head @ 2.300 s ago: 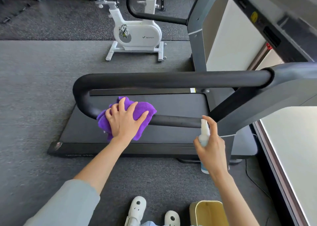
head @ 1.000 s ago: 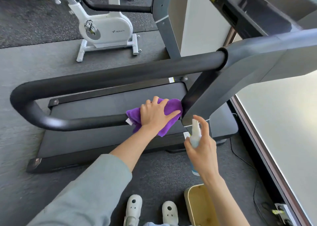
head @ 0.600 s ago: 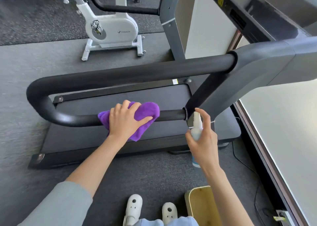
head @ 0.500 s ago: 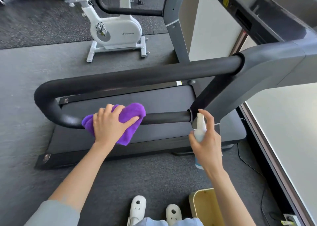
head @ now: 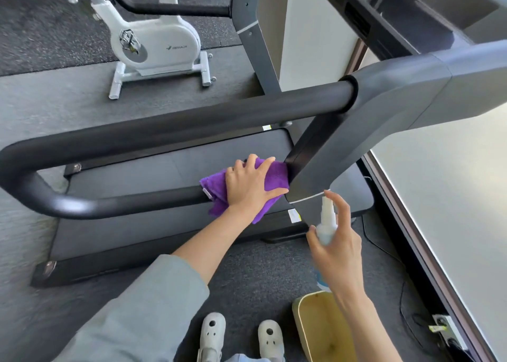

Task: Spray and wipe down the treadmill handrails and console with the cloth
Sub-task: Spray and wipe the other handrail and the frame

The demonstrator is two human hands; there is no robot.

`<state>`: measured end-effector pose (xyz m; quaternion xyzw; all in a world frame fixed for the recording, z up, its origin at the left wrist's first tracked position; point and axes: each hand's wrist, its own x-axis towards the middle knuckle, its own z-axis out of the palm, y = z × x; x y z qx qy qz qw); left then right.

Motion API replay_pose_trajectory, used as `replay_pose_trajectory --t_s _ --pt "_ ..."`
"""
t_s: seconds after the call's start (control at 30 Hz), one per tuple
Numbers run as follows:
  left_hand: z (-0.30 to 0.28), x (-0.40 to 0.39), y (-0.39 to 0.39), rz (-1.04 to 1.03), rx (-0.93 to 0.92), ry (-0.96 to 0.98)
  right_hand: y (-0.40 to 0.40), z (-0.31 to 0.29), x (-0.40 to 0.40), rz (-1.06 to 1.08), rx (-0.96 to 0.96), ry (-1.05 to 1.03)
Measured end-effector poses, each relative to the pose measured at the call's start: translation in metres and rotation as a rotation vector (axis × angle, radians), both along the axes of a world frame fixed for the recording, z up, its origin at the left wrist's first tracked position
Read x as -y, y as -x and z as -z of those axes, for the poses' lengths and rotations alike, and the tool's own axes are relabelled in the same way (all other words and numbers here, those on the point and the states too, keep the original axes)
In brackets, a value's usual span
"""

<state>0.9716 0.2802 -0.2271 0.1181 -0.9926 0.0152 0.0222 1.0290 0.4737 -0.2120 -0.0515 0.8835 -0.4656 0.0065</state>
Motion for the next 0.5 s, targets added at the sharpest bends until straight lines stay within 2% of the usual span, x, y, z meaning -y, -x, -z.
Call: replay_pose_trajectory --t_s 0.23,0.33,0.5 --pt "-0.001 0.041 -0.029 0.059 -0.065 -0.037 -0.009 -0.012 0.013 -0.049 -0.021 -0.013" --pt "0.002 0.086 -0.067 0.026 -0.206 0.01 -0.011 -0.016 0.029 -0.094 -0.023 -0.015" --pt "-0.007 0.171 -0.136 -0.084 -0.267 0.074 -0.018 -0.021 0.067 -0.204 -0.059 -0.013"
